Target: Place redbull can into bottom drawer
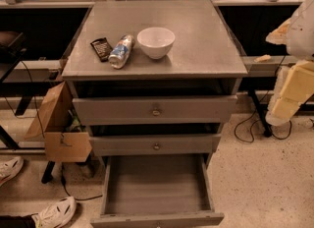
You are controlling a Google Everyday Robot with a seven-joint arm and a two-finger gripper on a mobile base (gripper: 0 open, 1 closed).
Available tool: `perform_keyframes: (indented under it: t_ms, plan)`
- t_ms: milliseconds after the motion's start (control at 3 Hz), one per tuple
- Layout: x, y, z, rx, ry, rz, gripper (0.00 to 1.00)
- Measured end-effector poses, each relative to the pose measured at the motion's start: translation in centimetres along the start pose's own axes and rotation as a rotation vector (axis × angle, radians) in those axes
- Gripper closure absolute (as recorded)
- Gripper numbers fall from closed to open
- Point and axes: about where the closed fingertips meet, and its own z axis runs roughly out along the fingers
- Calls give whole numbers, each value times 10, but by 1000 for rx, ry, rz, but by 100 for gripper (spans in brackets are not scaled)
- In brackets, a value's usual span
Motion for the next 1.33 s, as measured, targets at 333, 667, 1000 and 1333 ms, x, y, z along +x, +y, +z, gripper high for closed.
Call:
perform_keyframes:
  t_ms: [333,667,1000,1333]
  plan:
    - [0,0,0,0,0,0,0]
    - [-6,-10,-1,21,-3,44,0]
    - [-44,-32,6,43,-44,119,0]
    - [-99,-48,28,15,-161,237,0]
